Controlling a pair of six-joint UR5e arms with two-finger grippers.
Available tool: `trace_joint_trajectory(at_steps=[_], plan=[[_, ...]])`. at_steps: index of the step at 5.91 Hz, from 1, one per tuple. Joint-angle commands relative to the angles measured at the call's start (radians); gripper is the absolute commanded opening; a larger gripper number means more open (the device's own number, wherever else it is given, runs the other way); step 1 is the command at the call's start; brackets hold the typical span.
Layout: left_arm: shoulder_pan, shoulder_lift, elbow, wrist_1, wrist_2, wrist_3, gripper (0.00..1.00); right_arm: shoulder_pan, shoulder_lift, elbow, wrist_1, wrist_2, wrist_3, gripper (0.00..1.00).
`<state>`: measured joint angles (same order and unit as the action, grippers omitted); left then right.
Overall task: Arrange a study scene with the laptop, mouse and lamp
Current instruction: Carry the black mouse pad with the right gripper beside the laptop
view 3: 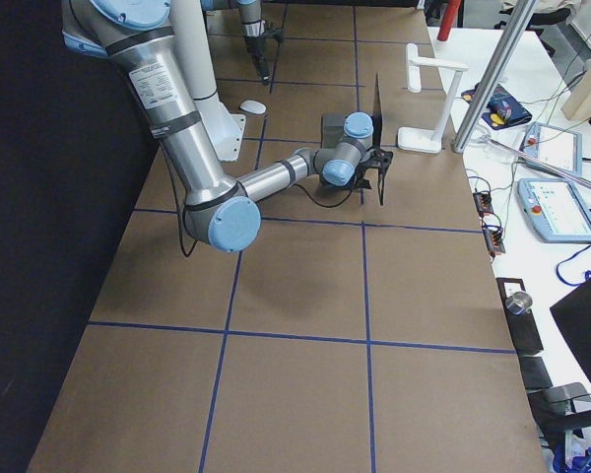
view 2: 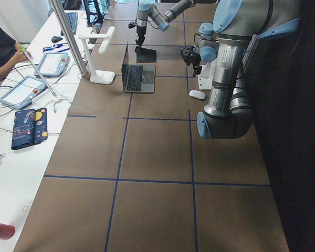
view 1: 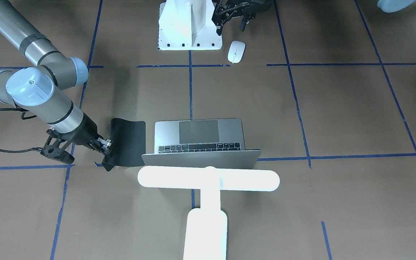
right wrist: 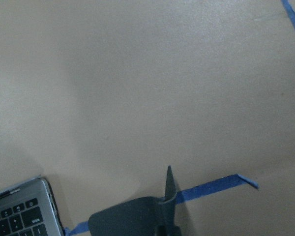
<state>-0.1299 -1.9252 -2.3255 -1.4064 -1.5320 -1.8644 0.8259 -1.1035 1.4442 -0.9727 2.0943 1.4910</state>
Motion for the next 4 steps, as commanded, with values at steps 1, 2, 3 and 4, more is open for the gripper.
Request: trace_joint_trajectory(at_steps=[1, 2, 3, 4], plan=[[0.022, 0.008, 0.008, 0.004, 0.000, 0.106, 1.00, -0.002, 0.004, -0.010, 0.003, -0.002, 0.003, 0.53], [0.032, 0.008, 0.026, 0.030, -0.005, 0.220, 1.00, -0.005, 0.005, -0.008, 0.009, -0.008, 0.006, 1.00], [0.033, 0.011, 0.026, 0.056, -0.011, 0.338, 1.00, -0.004, 0.005, -0.001, 0.012, -0.007, -0.003, 1.00], [0.033, 0.029, 0.031, 0.061, -0.023, 0.472, 0.99, 0.001, 0.004, 0.004, 0.014, -0.007, -0.006, 1.00]])
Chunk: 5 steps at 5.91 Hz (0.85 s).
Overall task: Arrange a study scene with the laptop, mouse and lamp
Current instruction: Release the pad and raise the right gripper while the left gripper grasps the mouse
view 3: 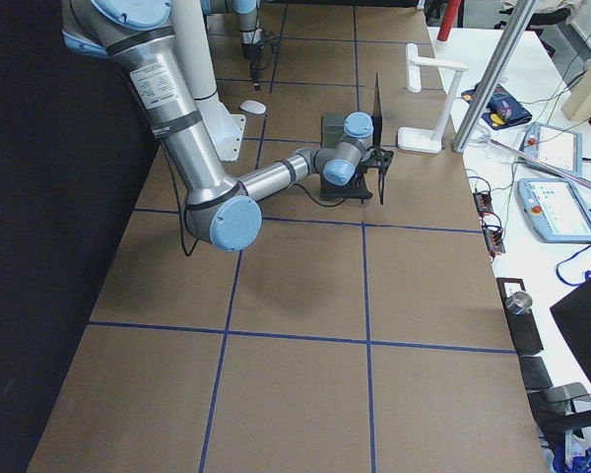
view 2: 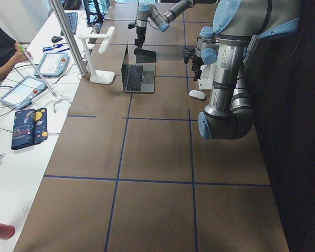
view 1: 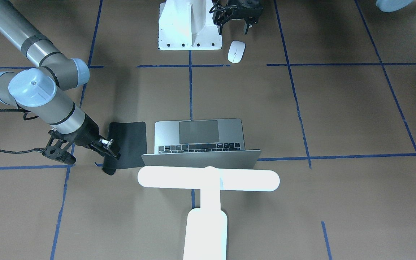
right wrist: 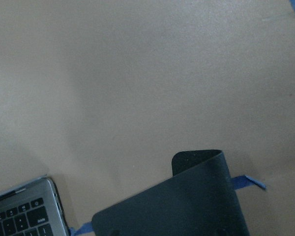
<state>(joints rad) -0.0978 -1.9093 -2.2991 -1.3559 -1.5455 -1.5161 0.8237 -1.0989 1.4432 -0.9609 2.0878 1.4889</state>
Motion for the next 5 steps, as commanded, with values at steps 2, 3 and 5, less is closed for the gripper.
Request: trace_joint_trajectory(at_steps=[2, 3, 5], plan=[[0.003, 0.045, 0.038, -0.005, -0.076, 0.314, 0.98, 0.067, -0.034, 0.064, -0.007, 0.073, -0.006, 1.00], [0.006, 0.042, 0.070, -0.009, -0.077, 0.364, 0.98, 0.113, -0.076, 0.100, -0.007, 0.139, -0.006, 1.00], [0.009, 0.071, 0.101, -0.028, -0.122, 0.471, 0.98, 0.121, -0.087, 0.108, -0.007, 0.144, -0.006, 1.00]])
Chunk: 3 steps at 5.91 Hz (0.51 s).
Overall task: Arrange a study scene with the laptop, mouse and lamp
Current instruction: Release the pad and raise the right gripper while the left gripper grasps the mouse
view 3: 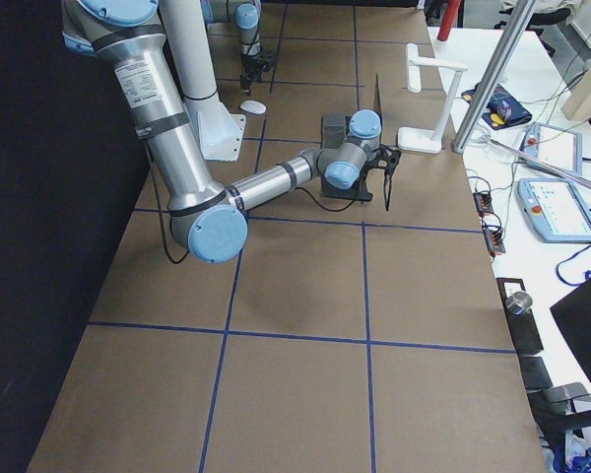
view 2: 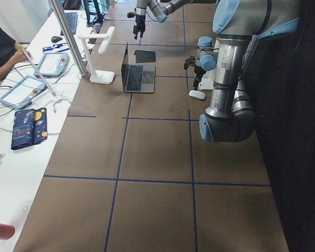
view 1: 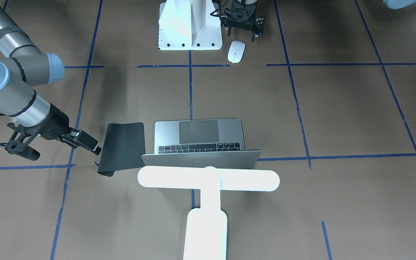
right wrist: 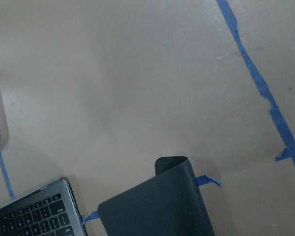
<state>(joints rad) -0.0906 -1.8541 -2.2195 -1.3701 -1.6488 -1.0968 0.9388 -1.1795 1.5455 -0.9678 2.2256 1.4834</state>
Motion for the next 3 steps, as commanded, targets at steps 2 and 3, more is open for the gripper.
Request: trace_joint_trajectory(at_steps=[2, 3], plan=[[0.000, 0.021, 0.099, -0.140, -0.020, 0.048, 0.99, 0.005, -0.022, 0.028, 0.000, 0.006, 0.001, 1.00], [0.002, 0.018, 0.124, -0.142, -0.020, 0.048, 0.99, 0.006, -0.025, 0.030, 0.000, 0.006, 0.002, 1.00]])
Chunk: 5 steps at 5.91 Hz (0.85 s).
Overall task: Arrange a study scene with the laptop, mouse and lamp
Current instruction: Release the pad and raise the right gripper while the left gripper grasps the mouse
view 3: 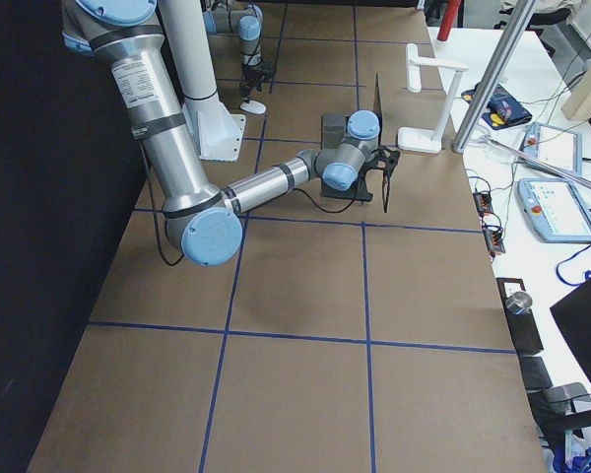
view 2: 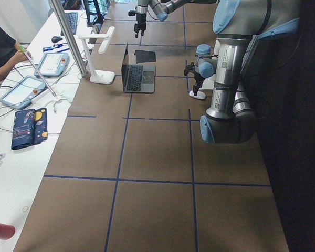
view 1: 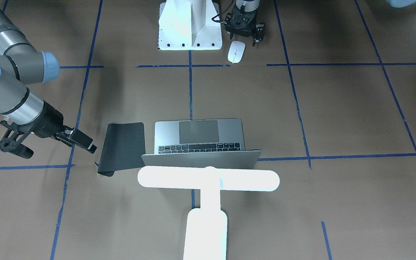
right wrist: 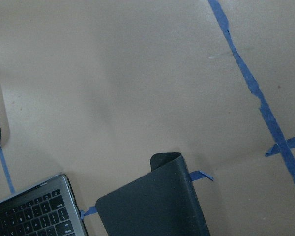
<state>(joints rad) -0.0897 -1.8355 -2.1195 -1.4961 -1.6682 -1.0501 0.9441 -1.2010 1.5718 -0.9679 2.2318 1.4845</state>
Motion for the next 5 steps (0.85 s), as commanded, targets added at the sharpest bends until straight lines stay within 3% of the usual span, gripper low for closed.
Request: trace_joint_trajectory(at_steps=[1, 5], plan=[[0.002, -0.004, 0.050, -0.035, -0.001, -0.001, 0.99, -0.002, -0.003, 0.002, 0.000, -0.007, 0.000, 1.00], [0.005, -0.005, 0.079, -0.075, -0.001, -0.004, 0.99, -0.004, -0.002, 0.002, 0.000, -0.011, 0.000, 1.00]])
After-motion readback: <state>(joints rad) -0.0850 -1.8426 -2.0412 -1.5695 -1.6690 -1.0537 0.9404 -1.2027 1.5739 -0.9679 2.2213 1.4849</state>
